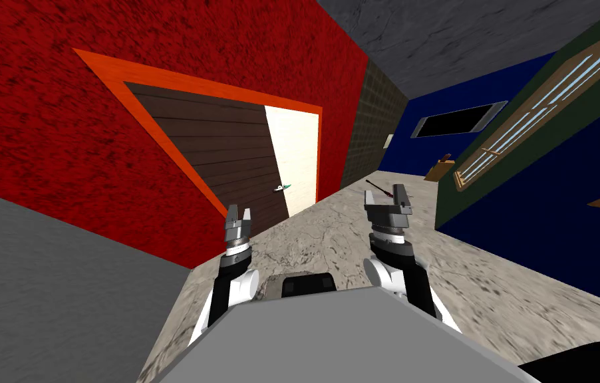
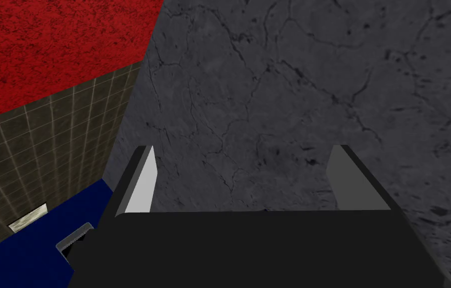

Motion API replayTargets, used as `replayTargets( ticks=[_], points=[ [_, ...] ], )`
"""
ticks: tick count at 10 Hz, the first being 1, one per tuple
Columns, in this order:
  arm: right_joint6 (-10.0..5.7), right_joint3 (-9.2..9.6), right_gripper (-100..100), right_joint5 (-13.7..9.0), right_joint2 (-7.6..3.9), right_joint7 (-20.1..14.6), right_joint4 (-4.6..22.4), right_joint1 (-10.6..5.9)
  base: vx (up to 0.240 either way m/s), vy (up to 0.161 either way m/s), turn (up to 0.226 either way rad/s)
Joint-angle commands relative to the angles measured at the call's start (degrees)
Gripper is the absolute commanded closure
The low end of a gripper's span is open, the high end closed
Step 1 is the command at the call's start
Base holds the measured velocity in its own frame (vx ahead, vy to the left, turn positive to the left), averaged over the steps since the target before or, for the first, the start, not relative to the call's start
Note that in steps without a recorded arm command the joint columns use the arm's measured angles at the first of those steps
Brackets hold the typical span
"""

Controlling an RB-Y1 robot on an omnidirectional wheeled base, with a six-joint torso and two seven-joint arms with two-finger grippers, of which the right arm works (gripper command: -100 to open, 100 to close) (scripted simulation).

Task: Pull the door open

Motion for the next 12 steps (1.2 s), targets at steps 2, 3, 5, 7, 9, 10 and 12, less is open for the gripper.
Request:
replayTargets(
  ticks=[2,3,5,7,9,10,12],
  points=[
    [-0.36,-0.28,-100,-0.22,-0.68,0.07,2.7,-1.0,0.067,0.007,0.108],
    [-0.53,-0.42,-100,-0.33,-0.98,0.11,4.05,-1.49,0.083,-0.003,0.119],
    [-0.84,-0.66,-100,-0.52,-1.47,0.18,6.39,-2.36,0.117,0.005,0.09],
    [-1.22,-0.96,-100,-0.75,-2.02,0.26,9.3,-3.43,0.087,0.005,0.107],
    [-1.5,-1.18,-100,-0.93,-2.39,0.31,11.43,-4.22,0.09,0.006,0.103],
    [-1.67,-1.31,-100,-1.02,-2.58,0.35,12.65,-4.67,0.077,-0.008,0.091],
    [-1.99,-1.56,-100,-1.22,-2.95,0.41,15.09,-5.57,0.086,-0.015,0.116]
  ],
)
